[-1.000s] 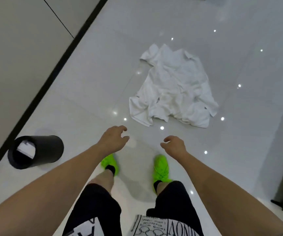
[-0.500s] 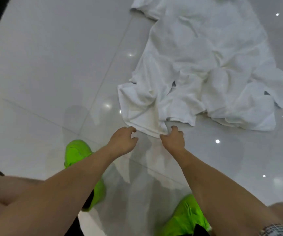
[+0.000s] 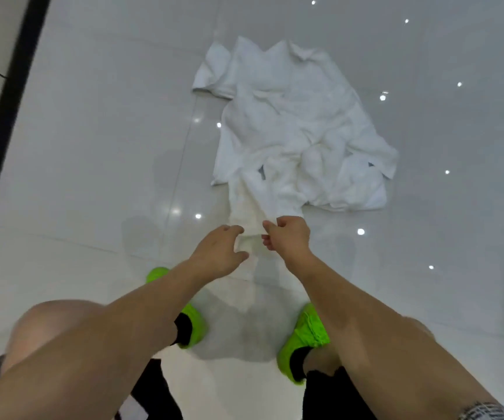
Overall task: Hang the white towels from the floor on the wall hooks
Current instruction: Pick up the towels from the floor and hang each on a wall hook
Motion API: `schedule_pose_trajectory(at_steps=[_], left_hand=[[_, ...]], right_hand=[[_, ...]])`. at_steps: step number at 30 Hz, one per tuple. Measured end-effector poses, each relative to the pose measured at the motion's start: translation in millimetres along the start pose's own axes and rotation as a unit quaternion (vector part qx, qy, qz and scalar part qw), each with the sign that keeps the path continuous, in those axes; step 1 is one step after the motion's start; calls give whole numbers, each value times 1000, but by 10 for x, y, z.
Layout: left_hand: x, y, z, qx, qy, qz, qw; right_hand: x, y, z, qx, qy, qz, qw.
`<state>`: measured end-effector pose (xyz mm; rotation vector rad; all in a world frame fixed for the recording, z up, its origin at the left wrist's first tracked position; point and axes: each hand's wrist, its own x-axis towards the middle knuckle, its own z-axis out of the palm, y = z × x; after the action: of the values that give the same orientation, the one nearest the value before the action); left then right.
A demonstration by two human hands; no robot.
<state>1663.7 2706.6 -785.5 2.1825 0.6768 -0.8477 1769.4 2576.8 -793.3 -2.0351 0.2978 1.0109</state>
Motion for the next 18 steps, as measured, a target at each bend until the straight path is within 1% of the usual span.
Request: schedule_pose_trajectory(at_steps=[3, 5, 7, 9, 12, 14, 15, 16, 18], left_hand=[[-733, 806, -762, 6, 34, 51, 998], [-1201, 1411, -1232, -4, 72, 102, 992], [-1606, 2043, -1662, -24, 125, 140, 982], [-1956, 2707, -2057, -29, 170, 155, 973], [-2336, 3748, -2578, -61, 224, 195, 953], [-2579, 4440, -2812, -72, 260, 240, 933], [-2719, 4774, -2867, -64, 264, 267, 925], [-2866, 5087, -2880, -54, 258, 297, 918], [-3152, 5707, -2791, -41, 232, 362, 902]], right_hand=[[-906, -1028, -614, 87, -33, -42, 995], [-1514, -1684, -1098, 130, -38, -70, 988], [-2038, -2245, -1645, 165, -23, -98, 981], [-2509, -2663, -2285, 186, 8, -133, 973], [-3029, -3066, -3344, 255, 74, -187, 946], [-3316, -3187, -4033, 297, 104, -217, 924], [-3457, -3192, -4334, 302, 121, -235, 916], [-3589, -3160, -4606, 294, 141, -256, 910], [-3831, -2997, -5103, 229, 194, -310, 902]])
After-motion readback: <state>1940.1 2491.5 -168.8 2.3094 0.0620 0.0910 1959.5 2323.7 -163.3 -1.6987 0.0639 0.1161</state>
